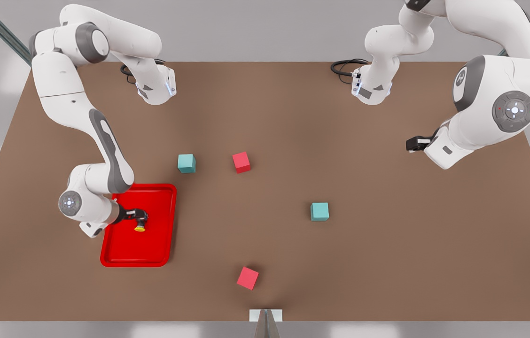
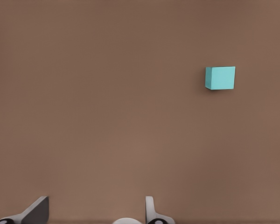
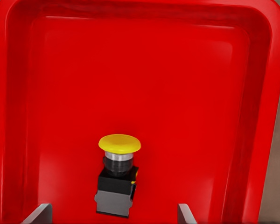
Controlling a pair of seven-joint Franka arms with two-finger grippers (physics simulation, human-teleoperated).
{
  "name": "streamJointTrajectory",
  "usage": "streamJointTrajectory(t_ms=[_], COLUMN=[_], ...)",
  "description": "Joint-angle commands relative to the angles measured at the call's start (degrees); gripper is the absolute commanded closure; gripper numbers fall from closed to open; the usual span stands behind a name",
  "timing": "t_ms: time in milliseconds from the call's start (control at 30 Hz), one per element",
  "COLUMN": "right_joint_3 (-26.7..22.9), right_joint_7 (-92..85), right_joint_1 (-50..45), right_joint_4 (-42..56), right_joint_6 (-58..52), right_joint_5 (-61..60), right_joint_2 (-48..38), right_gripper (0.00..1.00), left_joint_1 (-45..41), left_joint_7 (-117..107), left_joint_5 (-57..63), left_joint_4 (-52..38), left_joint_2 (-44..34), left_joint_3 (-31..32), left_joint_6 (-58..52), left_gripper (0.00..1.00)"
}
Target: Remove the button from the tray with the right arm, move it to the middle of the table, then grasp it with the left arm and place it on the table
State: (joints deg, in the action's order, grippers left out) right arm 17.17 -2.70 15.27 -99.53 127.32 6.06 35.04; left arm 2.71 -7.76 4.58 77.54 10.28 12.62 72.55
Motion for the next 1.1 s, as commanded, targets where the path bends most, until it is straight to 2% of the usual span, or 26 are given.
streamJointTrajectory(t_ms=[0,600,1067], right_joint_3=[0.05,-0.03,0.05], right_joint_7=[-0.03,0.32,0.41], right_joint_1=[0.37,0.46,0.28], right_joint_4=[-0.49,-0.40,-0.05], right_joint_6=[1.88,5.05,5.40], right_joint_5=[2.02,4.13,4.05], right_joint_2=[-0.15,4.16,3.81], right_gripper=[0.00,0.00,0.00], left_joint_1=[-0.16,-1.39,-1.21], left_joint_7=[-0.24,-1.39,-1.39], left_joint_5=[-0.01,-0.01,-0.01], left_joint_4=[-0.02,-0.02,0.06], left_joint_2=[-0.09,-0.26,-0.18], left_joint_3=[0.04,0.13,0.04], left_joint_6=[-0.04,-0.57,-0.48], left_gripper=[0.00,0.00,0.00])
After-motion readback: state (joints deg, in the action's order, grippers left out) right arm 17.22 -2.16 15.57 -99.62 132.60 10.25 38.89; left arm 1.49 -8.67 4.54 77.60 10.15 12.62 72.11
